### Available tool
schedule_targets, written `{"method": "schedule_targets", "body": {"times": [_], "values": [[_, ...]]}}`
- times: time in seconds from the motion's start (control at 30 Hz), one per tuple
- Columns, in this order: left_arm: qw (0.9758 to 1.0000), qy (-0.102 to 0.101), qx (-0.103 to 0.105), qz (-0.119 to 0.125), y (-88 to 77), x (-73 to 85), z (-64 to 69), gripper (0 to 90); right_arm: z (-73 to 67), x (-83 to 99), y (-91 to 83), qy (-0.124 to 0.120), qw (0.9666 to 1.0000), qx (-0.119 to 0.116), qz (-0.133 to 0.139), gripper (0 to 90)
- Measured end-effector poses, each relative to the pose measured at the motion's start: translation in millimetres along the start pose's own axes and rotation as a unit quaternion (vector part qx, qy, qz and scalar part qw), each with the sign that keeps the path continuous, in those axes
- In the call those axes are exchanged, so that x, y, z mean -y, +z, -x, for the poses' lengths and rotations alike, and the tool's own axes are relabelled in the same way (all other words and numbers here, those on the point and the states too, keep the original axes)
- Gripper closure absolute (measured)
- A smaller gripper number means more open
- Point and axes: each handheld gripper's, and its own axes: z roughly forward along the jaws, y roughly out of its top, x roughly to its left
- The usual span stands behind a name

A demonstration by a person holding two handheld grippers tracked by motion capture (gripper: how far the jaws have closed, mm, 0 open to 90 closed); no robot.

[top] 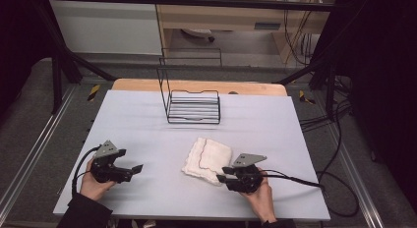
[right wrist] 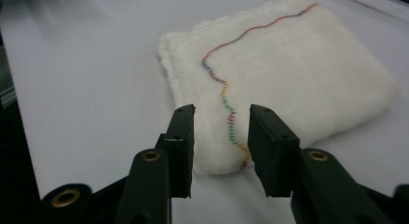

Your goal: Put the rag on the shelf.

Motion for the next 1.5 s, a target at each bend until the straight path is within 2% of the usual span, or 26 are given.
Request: {"method": "schedule_targets", "body": {"times": [0.03, 0.07, 0.13, 0.17, 0.27, 0.37, 0.47, 0.5, 0.6, 0.63, 0.67, 0.7, 0.9, 0.97, 1.07, 1.2, 1.27, 1.3, 1.5], "values": [[1.0, -0.001, 0.0, 0.0, 0.0, 0.1, -0.1, 6.7, 0.0, 0.0, 0.0, 0.0, 1.0, 0.0, 0.0, 59.8], [1.0, -0.001, 0.0, 0.0, 0.1, 0.0, -0.1, 6.7, 3.3, 3.4, -2.5, 0.029, 0.9995, 0.006, 0.005, 58.9], [1.0, 0.0, 0.0, -0.001, 0.3, -0.2, 0.5, 6.7, 3.9, 6.4, -0.5, 0.038, 0.9992, 0.01, 0.0, 57.4], [1.0, 0.001, 0.0, -0.002, 0.4, -0.3, 0.8, 6.7, 3.9, 6.4, -0.5, 0.038, 0.9992, 0.01, 0.0, 57.4], [1.0, 0.001, 0.0, -0.002, 0.6, -0.4, 0.9, 6.7, 2.1, 6.8, 5.1, 0.044, 0.999, -0.011, 0.007, 54.4], [1.0, 0.0, 0.0, -0.002, 0.7, -0.1, 0.6, 6.8, -1.1, 8.0, 11.1, 0.047, 0.9987, -0.021, 0.0, 55.1], [1.0, 0.001, 0.0, -0.001, 0.4, -0.3, 0.9, 6.8, -2.3, 9.9, 14.6, 0.041, 0.9989, -0.022, -0.005, 58.6], [1.0, 0.002, 0.0, -0.002, 0.6, -0.3, 0.9, 6.8, -3.1, 11.3, 16.1, 0.033, 0.9993, -0.018, -0.006, 63.5], [1.0, 0.003, 0.0, -0.004, 1.0, -0.4, 1.2, 6.9, -3.5, 12.7, 17.3, 0.024, 0.9996, -0.013, -0.009, 68.8], [1.0, 0.003, 0.0, -0.004, 1.0, -0.4, 1.3, 6.9, -3.8, 12.8, 16.9, 0.019, 0.9997, -0.014, -0.01, 78.2], [1.0, 0.003, 0.0, -0.003, 1.1, -0.5, 1.4, 6.9, -3.8, 12.8, 16.9, 0.019, 0.9997, -0.014, -0.01, 78.2], [1.0, 0.003, 0.0, -0.003, 1.0, -0.5, 1.4, 7.0, -3.8, 12.3, 16.0, 0.019, 0.9996, -0.016, -0.011, 83.9], [1.0, 0.001, 0.0, 0.0, 0.2, -0.2, 0.7, 7.0, -1.3, 8.2, 5.7, 0.01, 0.9997, -0.016, -0.014, 85.9], [1.0, 0.001, 0.0, -0.001, 0.2, -0.3, 1.1, 6.9, 1.7, 6.8, -3.3, 0.0, 0.9997, -0.008, -0.023, 86.0], [1.0, 0.001, 0.001, -0.001, 0.3, -0.6, 1.8, 6.9, 3.4, 7.6, -7.3, -0.007, 0.9995, -0.005, -0.031, 86.0], [1.0, -0.002, 0.003, -0.003, 0.6, -1.0, 2.8, 7.0, 9.1, 11.6, -9.0, -0.007, 0.9992, -0.007, -0.039, 84.9], [1.0, -0.001, 0.004, -0.003, 0.9, -1.6, 4.1, 7.0, 12.1, 13.3, -9.5, 0.004, 0.9992, -0.015, -0.037, 79.3], [1.0, -0.002, 0.004, -0.004, 1.2, -2.1, 5.0, 7.0, 12.1, 13.3, -9.5, 0.004, 0.9992, -0.015, -0.037, 79.3], [0.9999, -0.009, 0.008, -0.004, 5.4, -7.1, 12.1, 6.9, 14.5, 9.1, -15.3, 0.005, 0.9999, -0.009, 0.001, 58.8]]}}
